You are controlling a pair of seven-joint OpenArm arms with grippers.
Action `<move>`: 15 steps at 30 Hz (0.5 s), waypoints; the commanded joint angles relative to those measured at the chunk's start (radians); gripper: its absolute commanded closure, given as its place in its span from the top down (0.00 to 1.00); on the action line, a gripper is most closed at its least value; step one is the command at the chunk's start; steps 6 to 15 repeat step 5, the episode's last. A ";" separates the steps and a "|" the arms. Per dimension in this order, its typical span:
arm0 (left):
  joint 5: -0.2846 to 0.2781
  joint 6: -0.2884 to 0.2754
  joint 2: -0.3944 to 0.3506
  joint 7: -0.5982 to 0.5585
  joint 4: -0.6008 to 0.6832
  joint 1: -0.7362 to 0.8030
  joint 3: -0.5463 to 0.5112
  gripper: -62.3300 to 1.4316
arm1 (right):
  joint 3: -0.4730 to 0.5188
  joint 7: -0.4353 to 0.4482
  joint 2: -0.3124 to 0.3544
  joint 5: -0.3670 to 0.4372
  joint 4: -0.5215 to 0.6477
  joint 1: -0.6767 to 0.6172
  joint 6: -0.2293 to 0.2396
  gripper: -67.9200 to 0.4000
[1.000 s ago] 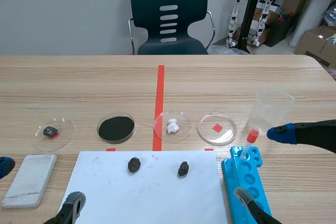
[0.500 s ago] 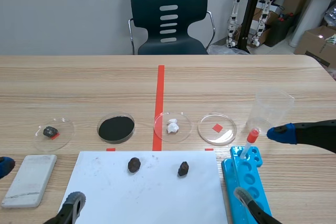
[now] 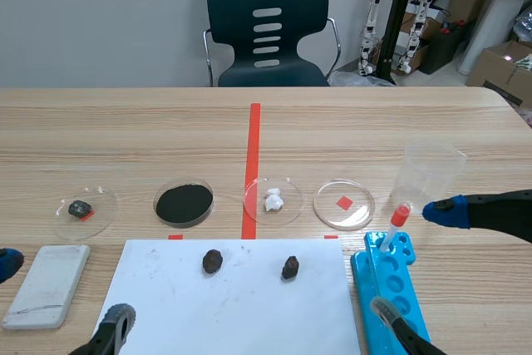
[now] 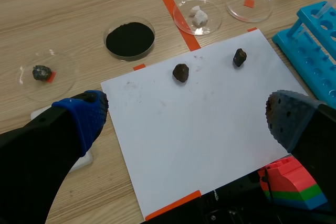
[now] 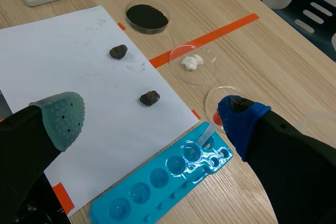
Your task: Return to the home posture
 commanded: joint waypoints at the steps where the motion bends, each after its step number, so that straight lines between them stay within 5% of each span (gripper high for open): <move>1: -0.006 -0.001 0.005 -0.018 0.014 -0.003 0.003 1.00 | 0.001 0.012 0.000 0.011 0.005 0.001 0.000 0.78; 15: -0.006 -0.001 0.005 -0.018 0.014 -0.003 0.003 1.00 | 0.001 0.012 0.000 0.011 0.005 0.001 -0.001 0.78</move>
